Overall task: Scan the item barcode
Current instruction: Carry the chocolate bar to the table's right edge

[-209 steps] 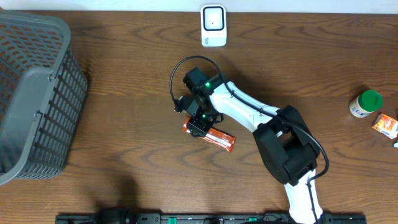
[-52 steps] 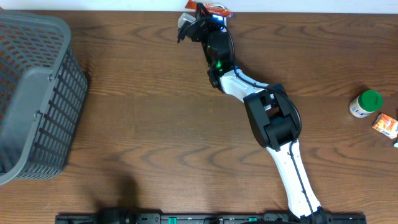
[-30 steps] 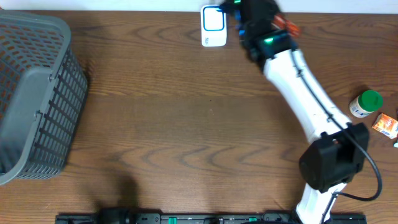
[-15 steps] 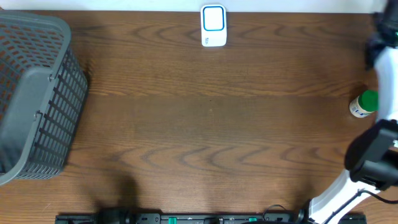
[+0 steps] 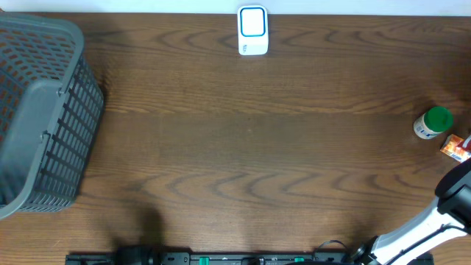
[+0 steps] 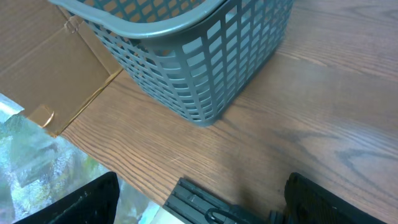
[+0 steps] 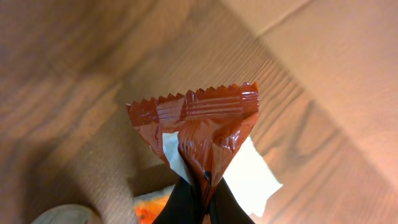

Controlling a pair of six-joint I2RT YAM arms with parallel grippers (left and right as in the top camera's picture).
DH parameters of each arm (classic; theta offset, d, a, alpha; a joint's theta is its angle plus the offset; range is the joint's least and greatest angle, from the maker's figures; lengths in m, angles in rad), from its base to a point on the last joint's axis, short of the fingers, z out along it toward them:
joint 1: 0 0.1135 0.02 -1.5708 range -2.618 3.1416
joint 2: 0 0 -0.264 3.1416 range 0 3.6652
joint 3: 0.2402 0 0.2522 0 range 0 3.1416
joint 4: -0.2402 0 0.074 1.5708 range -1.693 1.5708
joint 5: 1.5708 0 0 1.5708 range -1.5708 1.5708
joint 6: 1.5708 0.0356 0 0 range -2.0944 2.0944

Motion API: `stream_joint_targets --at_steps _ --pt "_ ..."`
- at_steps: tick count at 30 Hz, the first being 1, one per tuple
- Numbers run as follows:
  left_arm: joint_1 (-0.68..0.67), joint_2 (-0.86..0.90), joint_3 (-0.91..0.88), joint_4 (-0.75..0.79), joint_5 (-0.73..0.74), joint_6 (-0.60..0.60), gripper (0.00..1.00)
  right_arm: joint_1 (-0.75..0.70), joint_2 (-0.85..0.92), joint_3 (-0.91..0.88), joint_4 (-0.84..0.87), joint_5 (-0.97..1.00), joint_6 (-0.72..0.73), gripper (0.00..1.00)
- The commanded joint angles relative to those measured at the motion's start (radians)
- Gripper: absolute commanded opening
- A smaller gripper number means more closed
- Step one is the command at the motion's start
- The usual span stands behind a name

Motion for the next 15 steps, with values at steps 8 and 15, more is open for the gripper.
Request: stream_joint_targets --at_steps 8,15 --pt "0.002 -0.005 0.003 -0.078 -0.005 -0.006 0.86 0.031 0.149 -0.011 0.038 -0.219 0.156 0.01" --pt "0.002 -0.005 0.003 -0.077 -0.005 -0.006 0.86 0.076 0.154 -0.011 0.084 -0.213 0.204 0.01"
